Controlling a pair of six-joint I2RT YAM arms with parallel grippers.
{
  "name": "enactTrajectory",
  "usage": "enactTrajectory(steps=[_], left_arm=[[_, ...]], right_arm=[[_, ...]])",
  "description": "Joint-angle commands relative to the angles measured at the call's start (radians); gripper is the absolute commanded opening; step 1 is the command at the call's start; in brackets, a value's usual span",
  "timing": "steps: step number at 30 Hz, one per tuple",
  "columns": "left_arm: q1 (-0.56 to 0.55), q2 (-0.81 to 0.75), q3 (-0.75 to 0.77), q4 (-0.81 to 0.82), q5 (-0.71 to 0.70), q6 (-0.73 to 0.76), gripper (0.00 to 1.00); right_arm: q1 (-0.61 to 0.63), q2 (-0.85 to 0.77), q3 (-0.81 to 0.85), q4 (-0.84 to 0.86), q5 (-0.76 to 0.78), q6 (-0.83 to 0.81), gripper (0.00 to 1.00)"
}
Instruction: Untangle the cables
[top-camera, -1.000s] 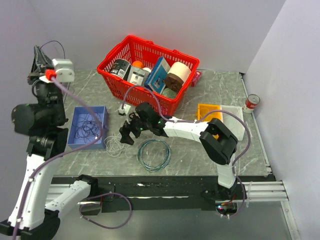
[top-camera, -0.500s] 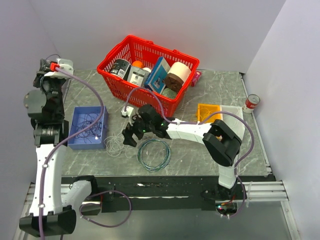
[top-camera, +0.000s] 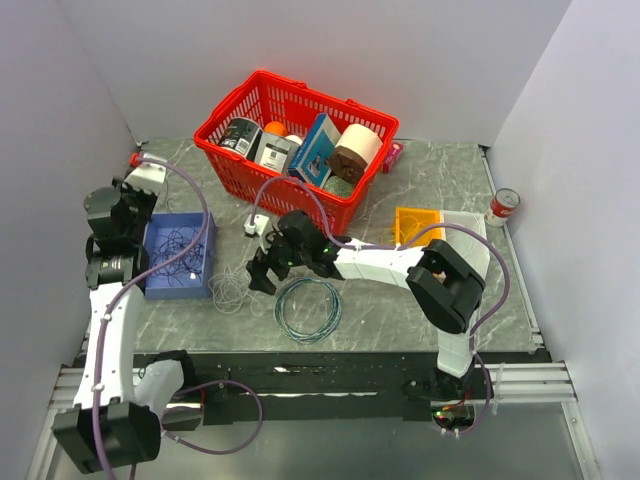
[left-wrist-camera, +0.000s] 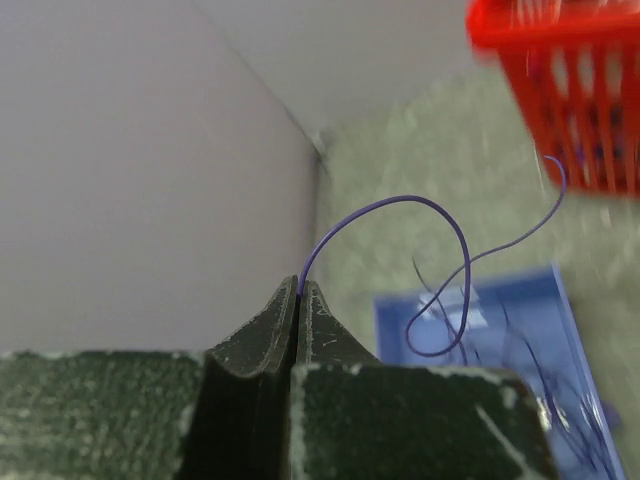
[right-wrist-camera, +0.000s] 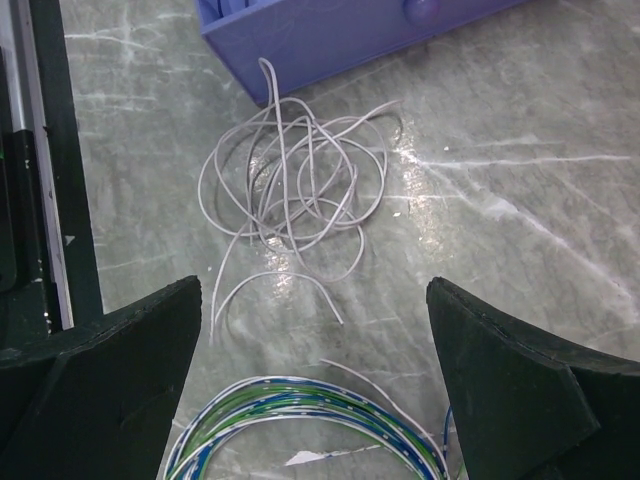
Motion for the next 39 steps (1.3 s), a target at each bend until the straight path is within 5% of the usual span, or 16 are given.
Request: enactTrajectory(steps=[1, 8, 15, 16, 17, 19, 20, 21, 30, 39], left_arm=[[0.066, 0.019, -0.058, -0.114, 0.067, -0.118, 0.01], [0.082, 0.051, -0.195, -0.162, 0.051, -0.267, 0.01], [0.083, 0.074, -0.333, -0.035, 0.063, -0.141, 0.03], [0.083, 0.074, -0.342, -0.028, 0.052, -0.121, 0.1], [0.083, 0.073, -0.356, -0.025, 0.055, -0.079, 0.34], [0.083, 0.045, -0.364, -0.017, 0.101, -0.043, 0.61], [0.085, 0.036, -0.353, -0.027, 0.121, -0.029, 0.89], [0.085, 0.024, -0.341, -0.048, 0.156, -0.019, 0.97], [0.085, -0.104, -0.249, -0.341, 0.599, 0.133, 0.96], [0.085, -0.156, -0.241, -0.272, 0.687, -0.057, 0.96]], right_arm=[[-0.001, -0.062, -0.014, 0.024, 0.021, -0.019, 1.0], [-0.001, -0.071, -0.038, 0.036, 0.03, -0.018, 1.0], [-0.001, -0.074, -0.044, 0.026, 0.033, -0.022, 1.0], [0.001, -0.075, -0.043, 0.023, 0.034, -0.024, 1.0], [0.001, -0.074, -0.038, 0.018, 0.033, -0.025, 1.0], [0.001, -0.071, -0.03, 0.013, 0.022, -0.025, 1.0], [0.001, -0.068, -0.023, 0.012, 0.016, -0.025, 1.0], [0.001, -0.062, -0.018, 0.01, 0.004, -0.024, 1.0], [0.001, 0.095, 0.166, -0.025, -0.088, 0.012, 0.98], [0.002, 0.23, 0.302, -0.034, -0.199, 0.03, 0.8]])
